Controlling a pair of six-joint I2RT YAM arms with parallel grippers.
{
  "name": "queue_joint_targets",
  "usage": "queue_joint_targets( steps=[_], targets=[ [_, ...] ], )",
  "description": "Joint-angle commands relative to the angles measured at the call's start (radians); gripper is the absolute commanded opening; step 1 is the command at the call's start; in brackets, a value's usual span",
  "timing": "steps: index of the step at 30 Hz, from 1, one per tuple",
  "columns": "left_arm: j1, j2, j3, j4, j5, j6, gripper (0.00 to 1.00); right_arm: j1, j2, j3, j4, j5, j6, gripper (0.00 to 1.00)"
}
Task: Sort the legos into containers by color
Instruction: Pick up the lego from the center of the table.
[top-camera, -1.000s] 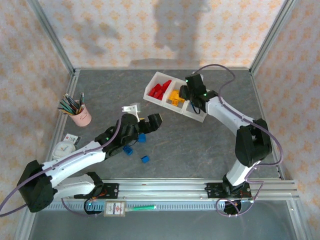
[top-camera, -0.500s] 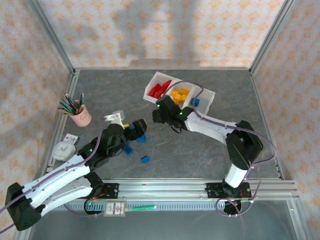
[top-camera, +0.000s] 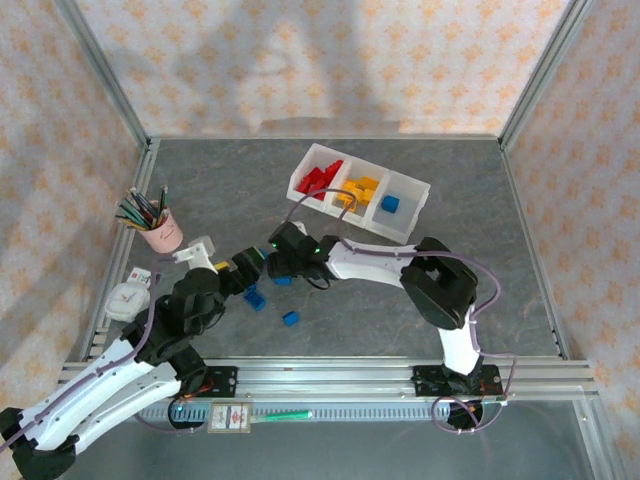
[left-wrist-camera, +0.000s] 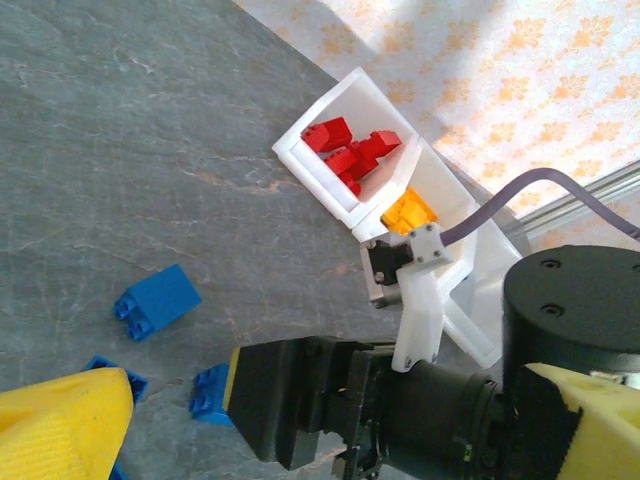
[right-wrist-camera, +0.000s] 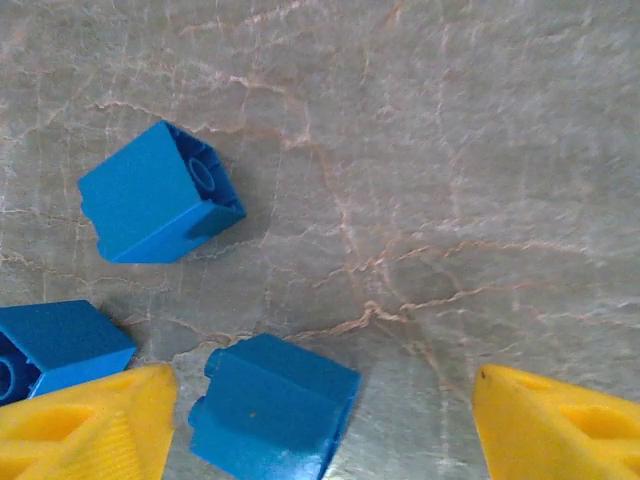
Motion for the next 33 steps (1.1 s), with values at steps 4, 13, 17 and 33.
queue_joint_targets(
  steps=[4, 13, 17, 33],
  targets=[
    [0.005, -0.030, -0.015, -0.065, -0.056, -0.024, 0.99, 0.033, 0.080, 0.078, -0.042, 0.066, 0.060, 0.80],
    [0.006, -0.037, -0.023, -0.063, -0.055, -0.024, 0.99, 0.037, 0.143, 0.130, -0.056, 0.087, 0.068, 0.72],
    [0.005, -0.040, -0.032, -0.053, -0.056, -0.025, 0.99, 0.038, 0.146, 0.127, -0.060, 0.093, 0.065, 0.65],
    [0.006, 0.023, -0.004, 0.009, -0.005, 0.003, 0.99, 0.033, 0.012, 0.057, -0.081, 0.156, 0.063, 0.40]
  ],
)
